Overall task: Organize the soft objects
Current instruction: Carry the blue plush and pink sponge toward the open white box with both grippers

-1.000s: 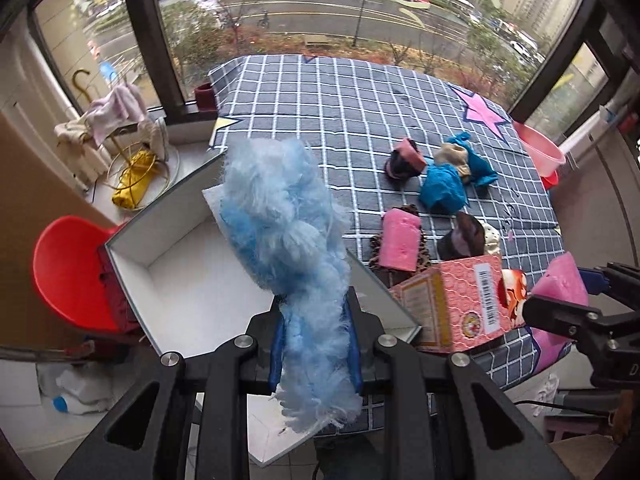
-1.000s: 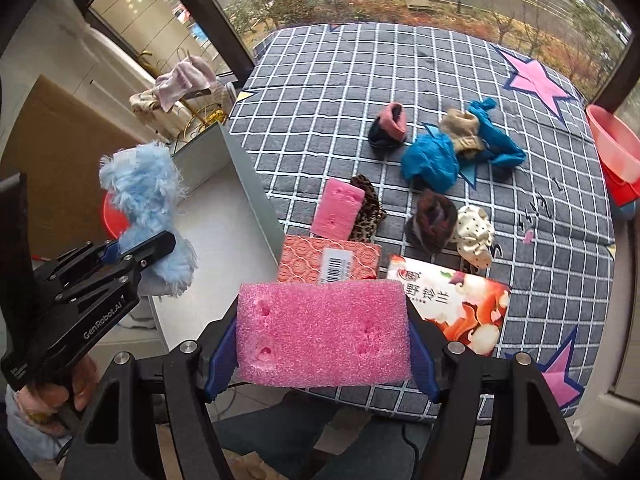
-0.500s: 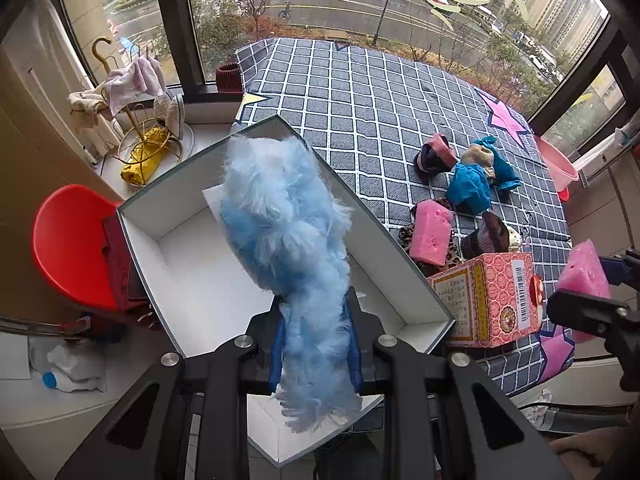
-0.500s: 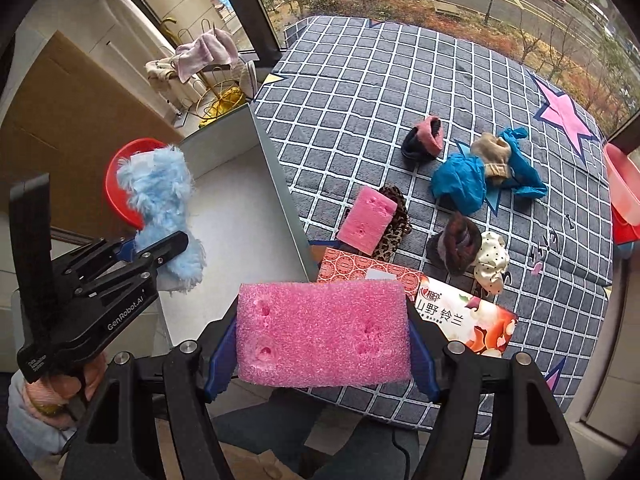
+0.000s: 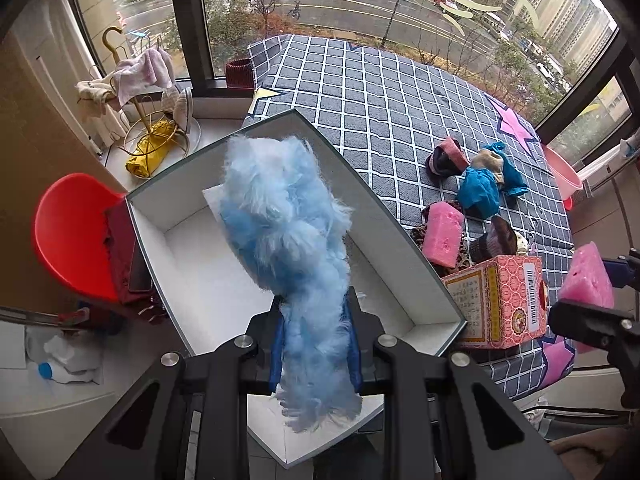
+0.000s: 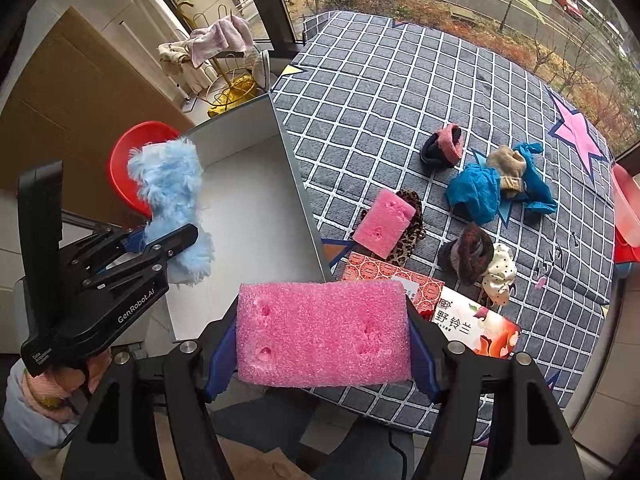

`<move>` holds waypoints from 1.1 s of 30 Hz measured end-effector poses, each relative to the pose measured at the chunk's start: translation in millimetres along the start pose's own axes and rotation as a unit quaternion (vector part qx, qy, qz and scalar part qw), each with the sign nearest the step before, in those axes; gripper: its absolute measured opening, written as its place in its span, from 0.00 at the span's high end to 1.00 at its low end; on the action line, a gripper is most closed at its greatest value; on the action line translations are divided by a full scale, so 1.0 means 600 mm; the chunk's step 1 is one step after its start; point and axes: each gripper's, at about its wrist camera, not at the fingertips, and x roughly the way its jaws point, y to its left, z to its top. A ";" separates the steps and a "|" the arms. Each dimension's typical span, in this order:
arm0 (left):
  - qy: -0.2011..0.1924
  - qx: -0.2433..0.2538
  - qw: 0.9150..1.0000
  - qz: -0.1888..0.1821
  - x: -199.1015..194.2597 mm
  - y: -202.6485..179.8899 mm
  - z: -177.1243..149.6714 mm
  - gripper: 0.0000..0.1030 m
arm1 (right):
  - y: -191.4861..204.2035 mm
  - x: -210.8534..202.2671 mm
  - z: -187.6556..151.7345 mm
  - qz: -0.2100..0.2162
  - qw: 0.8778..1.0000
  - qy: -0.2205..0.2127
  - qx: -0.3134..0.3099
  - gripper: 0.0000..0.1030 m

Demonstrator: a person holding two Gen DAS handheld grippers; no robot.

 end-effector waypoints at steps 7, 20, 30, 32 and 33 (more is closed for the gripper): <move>0.004 -0.004 1.000 0.000 0.006 0.007 -0.002 0.73 | 0.014 0.001 0.004 -0.003 1.000 0.002 -0.015 0.30; 0.001 -0.011 1.000 -0.004 0.009 0.012 -0.002 0.73 | 0.027 0.002 0.007 -0.011 0.999 0.005 -0.030 0.30; 0.001 -0.017 1.000 -0.004 0.011 0.020 -0.003 0.73 | 0.037 0.008 0.010 -0.011 0.999 0.011 -0.041 0.30; 0.000 -0.018 1.000 -0.002 0.010 0.023 -0.002 0.73 | 0.039 0.010 0.011 -0.010 0.999 0.011 -0.043 0.30; -0.002 -0.018 1.000 -0.001 0.009 0.024 -0.001 0.73 | 0.041 0.011 0.013 -0.010 0.999 0.010 -0.044 0.30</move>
